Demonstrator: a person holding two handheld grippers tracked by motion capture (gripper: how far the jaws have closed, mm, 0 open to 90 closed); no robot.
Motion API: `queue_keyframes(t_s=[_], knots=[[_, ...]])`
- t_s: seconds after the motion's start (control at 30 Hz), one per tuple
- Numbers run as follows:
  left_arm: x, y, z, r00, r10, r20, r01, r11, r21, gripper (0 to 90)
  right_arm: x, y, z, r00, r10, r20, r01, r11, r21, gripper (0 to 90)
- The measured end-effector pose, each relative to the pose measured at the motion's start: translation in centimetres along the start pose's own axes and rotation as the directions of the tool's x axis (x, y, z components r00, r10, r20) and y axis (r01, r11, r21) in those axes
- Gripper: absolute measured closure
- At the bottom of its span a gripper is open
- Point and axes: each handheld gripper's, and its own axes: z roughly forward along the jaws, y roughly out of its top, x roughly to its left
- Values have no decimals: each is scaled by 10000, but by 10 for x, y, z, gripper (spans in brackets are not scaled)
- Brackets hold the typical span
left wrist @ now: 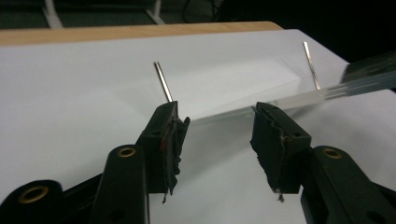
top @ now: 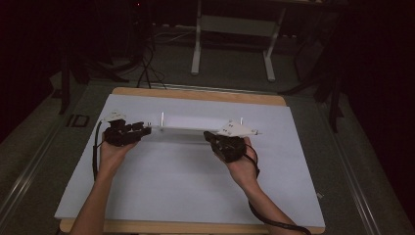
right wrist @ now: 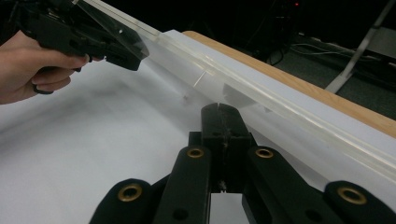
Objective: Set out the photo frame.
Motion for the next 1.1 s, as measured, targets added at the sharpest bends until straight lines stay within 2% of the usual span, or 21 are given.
queue_keyframes(t_s=[0.1, 0.3, 0.43, 0.5, 0.63, 0.7, 0.9, 1.0, 1.1], knots=[[1, 2, 0, 10000, 55, -65, -56, 9999, -141, 435, -3, 1, 0, 10000, 42, 58, -42, 10000, -16, 900], [3, 0, -1, 9998, 188, 10, -187, 9997, -142, 415, -9, 0, -1, 9998, 123, 157, -123, 9999, -5, 900], [-1, -4, 4, 9975, 560, 434, -562, 9984, 29, 449, -14, 1, -2, 9994, 225, 265, -224, 9997, -55, 900], [-5, -3, 8, 9963, 790, 323, -792, 9968, 51, 443, -17, 3, -2, 9990, 295, 334, -293, 9995, -89, 900], [-10, 3, 14, 9944, 993, 368, -993, 9951, -35, 429, -20, 5, -3, 9985, 350, 429, -345, 9993, -127, 900], [-16, 9, 20, 9908, 1282, 438, -1281, 9917, -59, 427, -23, 6, -4, 9979, 395, 512, -387, 9991, -176, 900], [-20, 14, 29, 9907, 1302, 404, -1287, 9910, -380, 376, -31, 5, -7, 9956, 631, 687, -612, 9977, -283, 900], [-23, 15, 38, 9891, 1448, 254, -1440, 9891, -301, 359, -36, 4, -7, 9945, 617, 849, -598, 9979, -241, 900], [-26, 16, 41, 9871, 1585, 225, -1575, 9866, -433, 363, -41, 4, -8, 9931, 626, 988, -609, 9979, -203, 900]])
